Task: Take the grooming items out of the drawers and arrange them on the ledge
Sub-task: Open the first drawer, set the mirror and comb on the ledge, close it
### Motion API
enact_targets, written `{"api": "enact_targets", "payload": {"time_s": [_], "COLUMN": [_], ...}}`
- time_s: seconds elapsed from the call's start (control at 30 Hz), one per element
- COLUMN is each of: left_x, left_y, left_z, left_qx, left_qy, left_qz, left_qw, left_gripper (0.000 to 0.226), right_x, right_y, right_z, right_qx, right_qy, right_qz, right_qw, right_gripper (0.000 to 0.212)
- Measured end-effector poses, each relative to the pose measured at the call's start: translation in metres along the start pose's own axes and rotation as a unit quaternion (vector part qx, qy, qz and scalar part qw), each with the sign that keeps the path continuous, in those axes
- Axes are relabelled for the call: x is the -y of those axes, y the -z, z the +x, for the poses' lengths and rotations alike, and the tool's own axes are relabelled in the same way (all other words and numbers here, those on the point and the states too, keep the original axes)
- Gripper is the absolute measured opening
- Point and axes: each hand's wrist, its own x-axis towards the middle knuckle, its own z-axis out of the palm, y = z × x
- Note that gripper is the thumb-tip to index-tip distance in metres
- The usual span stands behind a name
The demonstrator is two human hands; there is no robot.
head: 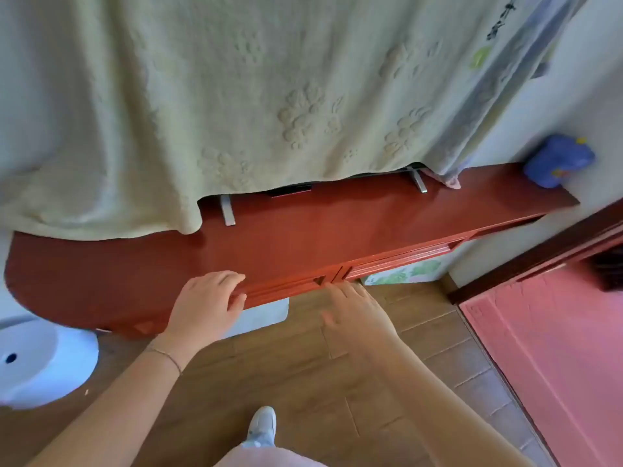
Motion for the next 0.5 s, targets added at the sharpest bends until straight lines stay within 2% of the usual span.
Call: {"api": "enact_targets", "payload": {"time_s": [0.17,0.33,0.43,0.5], "left_x": [0.009,0.002,-0.01,-0.018], "left_y": [0.004,0.0,-0.007,-0.015], "left_z": [-0.013,-0.037,-0.048,-0.05], "left_qx": [-0.012,0.008,-0.001,-0.011], "left_qy": [0.057,0.153,0.233,0.312], "left_qz": [0.039,0.033,-0.035,-0.15], "left_qw": [0.998,0.988,0.972,0.938], "left_gripper": [0.033,0.039,0.04,0.034], "right_x": [0.003,-0.003,-0.008,-0.011], "right_y": [-0.004,-0.019,-0.034,-0.048], "right_z": [0.043,0.076,0.086,0.092], "right_qx": [0.021,0.059,0.098,0.167], "right_qy": [0.11,0.173,0.161,0.094], "right_qz": [-0.023,-0.011,0.075,0.183], "right_qw": [0.993,0.983,0.979,0.964], "right_gripper": [0.054,0.054,0.049,0.04]}}
